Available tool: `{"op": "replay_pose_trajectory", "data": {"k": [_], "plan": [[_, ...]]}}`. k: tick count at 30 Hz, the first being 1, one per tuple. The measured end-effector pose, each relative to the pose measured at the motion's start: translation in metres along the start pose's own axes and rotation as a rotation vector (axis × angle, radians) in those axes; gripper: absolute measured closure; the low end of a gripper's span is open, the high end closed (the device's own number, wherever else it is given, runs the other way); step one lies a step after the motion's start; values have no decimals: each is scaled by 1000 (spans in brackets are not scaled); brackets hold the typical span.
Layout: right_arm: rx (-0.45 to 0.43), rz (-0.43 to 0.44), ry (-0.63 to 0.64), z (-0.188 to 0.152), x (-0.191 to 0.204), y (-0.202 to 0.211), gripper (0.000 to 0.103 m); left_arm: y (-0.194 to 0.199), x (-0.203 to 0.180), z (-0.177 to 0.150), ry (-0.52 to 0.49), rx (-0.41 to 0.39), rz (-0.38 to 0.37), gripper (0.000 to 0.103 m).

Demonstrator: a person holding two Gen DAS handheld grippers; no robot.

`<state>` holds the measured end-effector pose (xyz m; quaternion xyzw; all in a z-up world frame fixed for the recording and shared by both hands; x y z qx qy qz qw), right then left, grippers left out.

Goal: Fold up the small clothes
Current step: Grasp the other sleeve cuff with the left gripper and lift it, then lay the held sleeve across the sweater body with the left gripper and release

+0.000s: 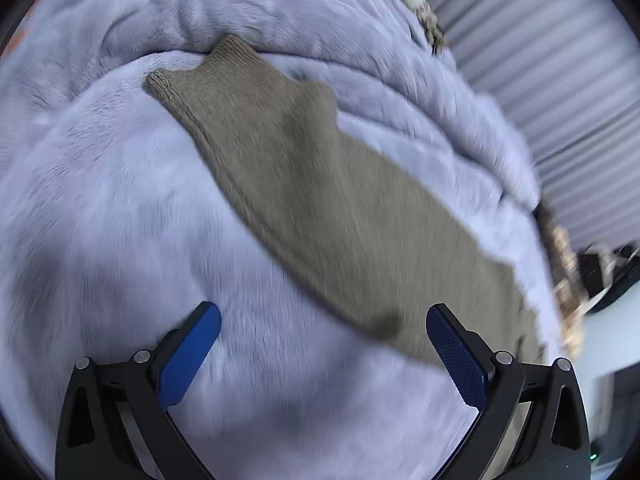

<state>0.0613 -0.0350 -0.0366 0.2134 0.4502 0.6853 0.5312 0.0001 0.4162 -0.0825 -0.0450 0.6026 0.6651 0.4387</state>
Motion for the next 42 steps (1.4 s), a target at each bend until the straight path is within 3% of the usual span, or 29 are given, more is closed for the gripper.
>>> {"op": "replay_pose_trajectory", "data": {"k": [9, 14, 17, 19, 20, 21, 23, 27, 34, 42], "plan": [[31, -42, 90, 1, 28, 3, 21, -9, 21, 101, 211, -91, -321, 0], [44, -47, 109, 6, 39, 1, 21, -3, 24, 112, 251, -153, -402, 1], [42, -46, 124, 11, 48, 2, 21, 1, 29, 110, 268, -179, -423, 12], [39, -42, 133, 15, 54, 4, 21, -7, 37, 108, 269, -160, -386, 51], [38, -38, 137, 16, 57, 4, 21, -17, 42, 106, 288, -120, -393, 84], [38, -35, 141, 18, 60, 4, 21, -29, 49, 103, 328, -77, -400, 95], [36, -38, 153, 21, 65, 5, 21, -29, 54, 104, 351, -91, -412, 95], [27, -31, 161, 25, 69, 9, 21, -16, 50, 105, 306, -119, -362, 95], [46, 7, 116, 51, 68, -12, 21, 21, 33, 105, 206, -141, -190, 95], [95, -57, 31, 126, 84, -76, 21, 82, -50, 94, -38, -194, -128, 95]]}}
Point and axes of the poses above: each gripper's, at about its wrist camera, not at the fingertips, and y roughly against the way its jaws point, x to its left, z to its top, the point moved 10 cm from there along -y, roughly the way its jaws point, and after that the axes turned 4 degrees about y, right-handed, at the moved point
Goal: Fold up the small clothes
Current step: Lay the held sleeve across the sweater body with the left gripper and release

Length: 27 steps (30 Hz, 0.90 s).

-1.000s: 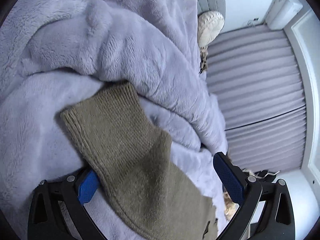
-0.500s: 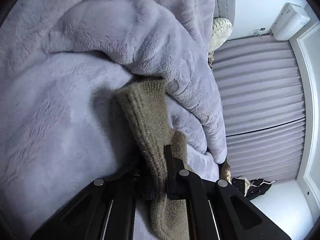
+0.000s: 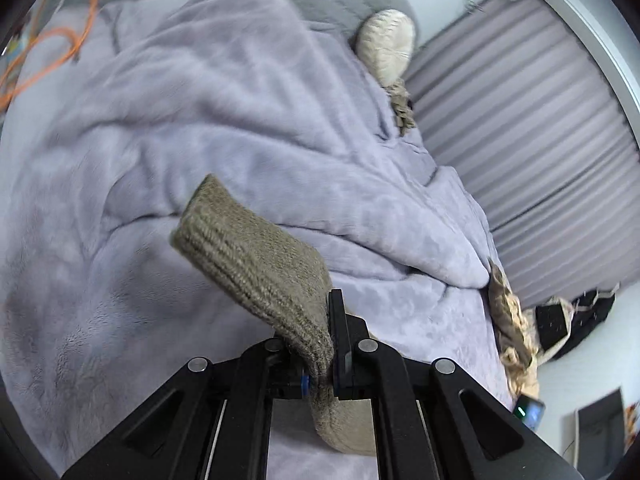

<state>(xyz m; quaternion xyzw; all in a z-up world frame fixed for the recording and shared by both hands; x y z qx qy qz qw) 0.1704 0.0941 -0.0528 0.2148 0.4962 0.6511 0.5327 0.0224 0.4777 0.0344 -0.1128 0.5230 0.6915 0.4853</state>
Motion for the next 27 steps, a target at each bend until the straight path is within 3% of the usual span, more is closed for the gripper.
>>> {"op": "replay_pose_trajectory", "data": {"k": [3, 5, 6, 8, 9, 16, 23, 27], "plan": [[58, -7, 38, 9, 30, -23, 21, 8, -35, -5, -86, -3, 9, 95], [52, -23, 99, 11, 47, -24, 23, 11, -58, -12, -139, 7, 7, 95], [33, 1, 107, 14, 49, -19, 25, 14, -70, -16, -164, 12, 5, 95], [1, 131, 16, 17, 38, -4, 25, 11, -97, -29, -213, 27, -10, 95], [-12, 160, -41, 17, 24, 4, 25, 10, -104, -34, -233, 31, -8, 95], [-13, 16, -103, -17, -95, 23, 25, -18, -187, -83, -342, 124, 20, 95], [-1, 20, -266, -73, -205, 34, 25, -62, -272, -159, -460, 184, 86, 95], [1, 27, -337, -106, -244, 36, 25, -80, -312, -201, -505, 201, 109, 95]]}}
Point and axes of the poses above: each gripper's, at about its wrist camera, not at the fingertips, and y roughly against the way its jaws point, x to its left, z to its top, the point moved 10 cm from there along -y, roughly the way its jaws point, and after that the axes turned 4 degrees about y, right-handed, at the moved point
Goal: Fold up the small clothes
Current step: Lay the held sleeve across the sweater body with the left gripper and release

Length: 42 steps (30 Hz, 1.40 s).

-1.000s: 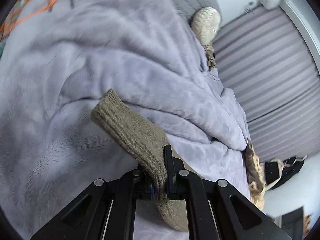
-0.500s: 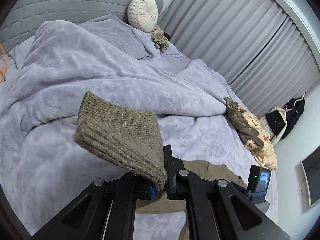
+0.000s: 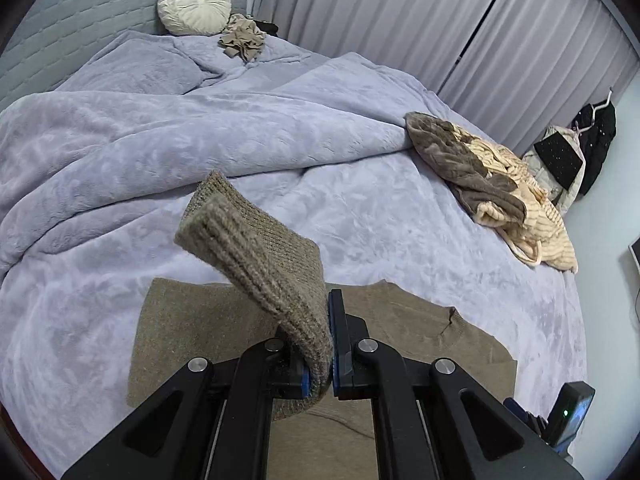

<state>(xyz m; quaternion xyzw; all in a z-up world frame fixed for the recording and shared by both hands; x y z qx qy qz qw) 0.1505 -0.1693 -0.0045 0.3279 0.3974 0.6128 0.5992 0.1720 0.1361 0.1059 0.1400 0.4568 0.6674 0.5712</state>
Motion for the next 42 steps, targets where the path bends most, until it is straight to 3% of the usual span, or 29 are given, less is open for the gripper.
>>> {"op": "replay_pose_trajectory", "data": {"k": [9, 14, 23, 29, 35, 42], "plan": [[-11, 11, -100, -37, -78, 10, 25, -40, -107, -55, -104, 88, 18, 95], [-32, 17, -116, -53, -102, 18, 25, -51, -155, -91, -188, 122, 13, 95], [-74, 6, -122, -76, -133, 33, 25, -58, -239, -172, -446, 145, 10, 95], [-77, 14, -160, -86, -154, 30, 25, -82, -246, -213, -506, 208, 42, 95], [-74, 29, -195, -95, -167, 27, 25, -100, -233, -226, -498, 247, 60, 95], [-72, 41, -192, -97, -164, 25, 25, -108, -231, -244, -458, 319, -46, 95]]}}
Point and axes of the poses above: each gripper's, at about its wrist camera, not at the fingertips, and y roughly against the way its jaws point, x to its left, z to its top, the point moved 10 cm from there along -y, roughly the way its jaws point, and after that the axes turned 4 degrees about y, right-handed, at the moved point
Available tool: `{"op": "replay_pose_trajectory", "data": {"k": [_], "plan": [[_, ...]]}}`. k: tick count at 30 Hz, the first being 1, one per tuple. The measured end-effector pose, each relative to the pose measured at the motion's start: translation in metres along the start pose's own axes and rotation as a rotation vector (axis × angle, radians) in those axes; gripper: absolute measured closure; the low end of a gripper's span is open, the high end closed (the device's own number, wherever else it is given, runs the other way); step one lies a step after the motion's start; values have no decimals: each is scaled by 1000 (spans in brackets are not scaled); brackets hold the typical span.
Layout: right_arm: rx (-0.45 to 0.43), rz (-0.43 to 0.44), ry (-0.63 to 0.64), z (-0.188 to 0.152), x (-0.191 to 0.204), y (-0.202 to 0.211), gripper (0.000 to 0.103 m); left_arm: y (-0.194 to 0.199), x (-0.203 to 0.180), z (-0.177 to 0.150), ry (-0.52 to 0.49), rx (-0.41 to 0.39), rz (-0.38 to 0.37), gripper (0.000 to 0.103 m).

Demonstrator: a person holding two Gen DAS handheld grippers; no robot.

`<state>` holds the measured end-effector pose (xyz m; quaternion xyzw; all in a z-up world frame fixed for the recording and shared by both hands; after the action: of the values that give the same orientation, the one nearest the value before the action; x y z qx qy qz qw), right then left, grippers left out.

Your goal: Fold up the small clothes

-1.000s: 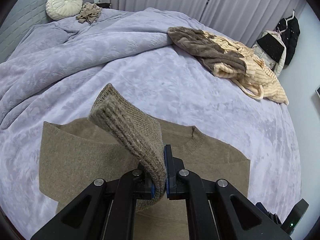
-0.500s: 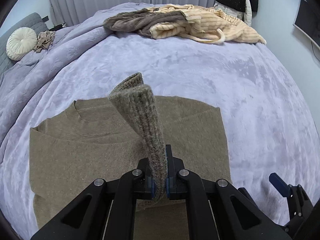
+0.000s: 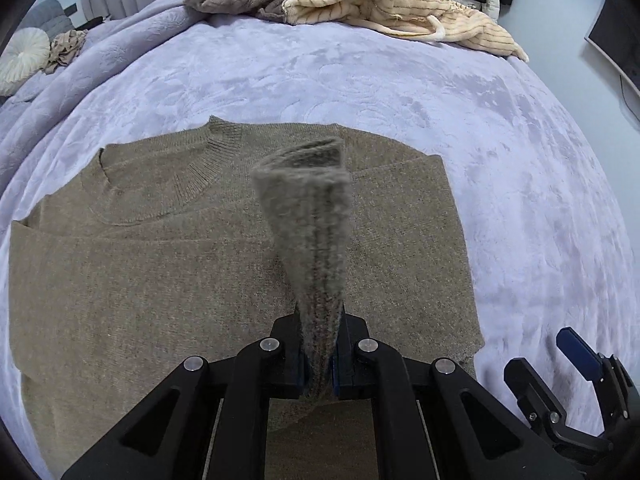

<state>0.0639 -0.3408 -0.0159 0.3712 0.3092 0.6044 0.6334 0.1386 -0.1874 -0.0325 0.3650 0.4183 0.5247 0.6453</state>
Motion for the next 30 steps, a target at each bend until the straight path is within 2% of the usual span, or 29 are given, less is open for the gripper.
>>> {"op": "replay_pose_trajectory", "data": {"k": [2, 3, 4, 5, 6, 8, 10, 12, 14, 16, 18, 21, 23, 25, 27, 28, 29, 30], "plan": [[-3, 4, 5, -1, 5, 2, 25, -5, -1, -2, 9, 34, -30, 93], [-5, 3, 7, -1, 7, 3, 25, -8, -3, -3, 11, 50, -44, 72], [-6, 3, 10, -1, 8, 4, 25, -9, -7, -3, 14, 66, -87, 56], [-7, 3, 15, -2, 9, 5, 25, -6, -9, -3, 23, 68, -121, 25], [-9, 1, 19, -2, 9, 6, 25, -3, -8, -1, 33, 52, -111, 12], [-12, 2, 27, -3, 10, 10, 25, 5, -6, 2, 37, 35, -119, 12], [-17, 16, 28, -4, 11, 15, 25, 17, -7, -1, 38, 56, -185, 12], [-27, 41, 29, -4, 13, 22, 25, 35, -1, -1, 33, 36, -230, 12], [-42, 87, 27, -2, 18, 29, 25, 56, 9, 0, 26, 5, -281, 12], [-54, 145, 21, 3, 27, 33, 24, 72, 27, 4, 22, -38, -288, 12], [-55, 214, 12, 9, 42, 33, 24, 75, 53, 12, 25, -70, -233, 12], [-34, 242, 16, 17, 65, 19, 24, 63, 103, 15, 74, -61, -104, 12], [3, 267, 5, 20, 78, 5, 24, 53, 135, 12, 117, -52, -35, 12], [58, 314, -42, 19, 90, -10, 26, 43, 158, 6, 157, -40, -5, 12], [74, 311, -73, 19, 97, -20, 32, 34, 179, -2, 189, -29, 19, 12], [72, 307, -80, 21, 98, -23, 44, 30, 187, -5, 198, -23, 29, 12], [74, 311, -86, 22, 100, -26, 65, 25, 193, -9, 208, -14, 35, 12], [88, 323, -97, 22, 102, -32, 81, 19, 197, -13, 214, -2, 39, 12]]}}
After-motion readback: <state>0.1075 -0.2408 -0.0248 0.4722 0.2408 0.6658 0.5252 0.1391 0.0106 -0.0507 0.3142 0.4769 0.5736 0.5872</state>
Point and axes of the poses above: each gripper's, at about its wrist camera, not at the fingertips, and y roughly against the way its jaws point, x to its left, z to its top, the point moved 10 cm from there along -y, roughly the way its jaws point, and after that the axes turned 4 degrees about y, right-handed, at the moved point
